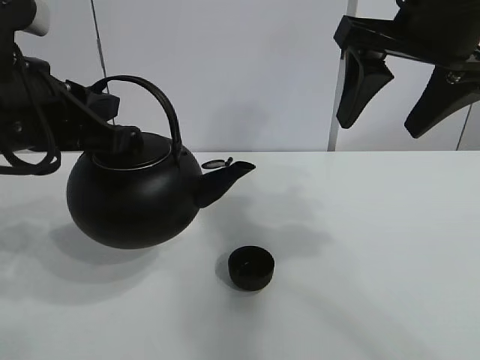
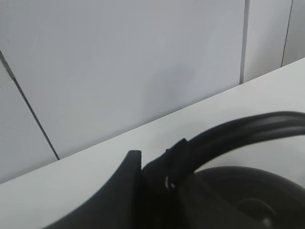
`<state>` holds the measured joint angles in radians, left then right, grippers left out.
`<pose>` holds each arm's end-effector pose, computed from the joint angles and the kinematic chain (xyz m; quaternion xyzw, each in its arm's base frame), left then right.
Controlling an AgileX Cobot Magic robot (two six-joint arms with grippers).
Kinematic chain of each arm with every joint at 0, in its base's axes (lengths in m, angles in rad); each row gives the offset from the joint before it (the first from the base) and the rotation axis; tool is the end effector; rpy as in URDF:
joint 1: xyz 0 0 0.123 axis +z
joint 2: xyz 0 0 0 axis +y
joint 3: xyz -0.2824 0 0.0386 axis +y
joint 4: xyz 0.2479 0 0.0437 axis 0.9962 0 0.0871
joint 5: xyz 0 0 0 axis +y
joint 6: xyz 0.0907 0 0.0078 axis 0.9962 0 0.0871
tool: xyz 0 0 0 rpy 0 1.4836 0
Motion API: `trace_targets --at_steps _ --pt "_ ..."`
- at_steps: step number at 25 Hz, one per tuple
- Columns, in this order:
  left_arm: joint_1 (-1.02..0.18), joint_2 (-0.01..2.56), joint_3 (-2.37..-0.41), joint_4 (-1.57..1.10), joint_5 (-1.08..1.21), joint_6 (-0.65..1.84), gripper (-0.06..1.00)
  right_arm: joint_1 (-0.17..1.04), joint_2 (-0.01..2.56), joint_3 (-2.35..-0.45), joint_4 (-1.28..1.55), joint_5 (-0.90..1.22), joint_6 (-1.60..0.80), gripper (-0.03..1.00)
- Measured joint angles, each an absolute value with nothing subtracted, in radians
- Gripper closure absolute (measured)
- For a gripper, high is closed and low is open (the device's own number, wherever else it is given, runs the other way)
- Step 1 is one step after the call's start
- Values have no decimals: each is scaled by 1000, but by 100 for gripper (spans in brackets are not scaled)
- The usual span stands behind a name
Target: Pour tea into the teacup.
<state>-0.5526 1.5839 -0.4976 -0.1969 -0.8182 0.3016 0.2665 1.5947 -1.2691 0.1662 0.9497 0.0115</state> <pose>0.2493 -0.1385 0.1887 0.2278 0.7361 -0.0678 0.6337 0.3135 0.0983 0.2830 -0.0901 0.9748 0.1010 0.1772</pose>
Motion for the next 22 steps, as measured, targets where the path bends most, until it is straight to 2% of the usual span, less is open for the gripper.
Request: trace_targets --at_steps 14,22 --pt "-587 1740 -499 -303 -938 284 83 267 1595 -1269 164 927 11 42" --pt "-588 1743 -503 -308 -942 372 83 267 1595 -1269 164 922 11 42"
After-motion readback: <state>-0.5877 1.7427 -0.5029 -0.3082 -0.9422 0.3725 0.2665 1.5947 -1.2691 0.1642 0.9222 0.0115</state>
